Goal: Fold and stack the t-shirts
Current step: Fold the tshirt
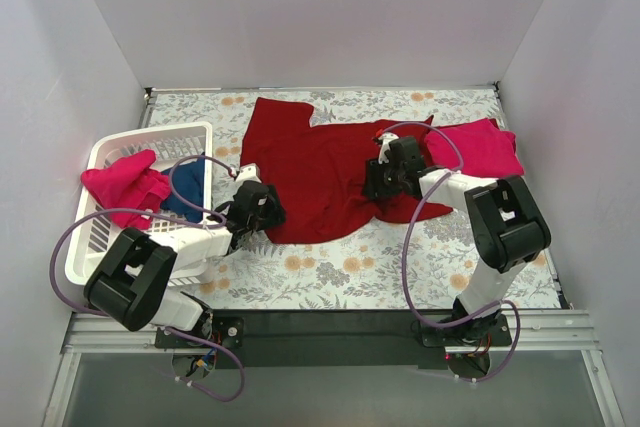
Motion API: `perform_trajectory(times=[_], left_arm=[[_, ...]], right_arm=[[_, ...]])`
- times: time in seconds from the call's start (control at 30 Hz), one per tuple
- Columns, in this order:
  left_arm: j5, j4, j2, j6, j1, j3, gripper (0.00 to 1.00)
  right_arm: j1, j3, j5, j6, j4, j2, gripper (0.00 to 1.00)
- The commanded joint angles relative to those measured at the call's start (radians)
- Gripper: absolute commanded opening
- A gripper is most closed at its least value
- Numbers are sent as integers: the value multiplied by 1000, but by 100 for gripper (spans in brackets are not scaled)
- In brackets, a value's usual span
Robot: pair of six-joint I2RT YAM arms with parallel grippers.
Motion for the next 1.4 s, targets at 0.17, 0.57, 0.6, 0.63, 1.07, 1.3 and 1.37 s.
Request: perform_trajectory(times=[0.17,0.57,0.6,0.63,1.07,1.3,1.37], left_arm=[[-52,-86,-24,26,10,9,56],[-24,-108,-13,14,109,50,62],[-20,-108,-9,17,126,58,62],[-6,-108,-4,23,135,63,62],[63,-89,47,43,234,87,62],[72,-88,39,47,237,81,62],[72,-86,28,46,240,78,63]], right_arm=[[5,22,39,-36,-84,-195,44],[-14,-141,199,-30,-166,-331,48],[-20,-164,203,-28,-166,-339,48],[-26,-181,203,-25,-166,-357,48],[-146,-261,211,-47,-117,-325,51],[-167,-290,225,-16,-116,-301,50],[-182,-278,201,8,-150,-293,50]])
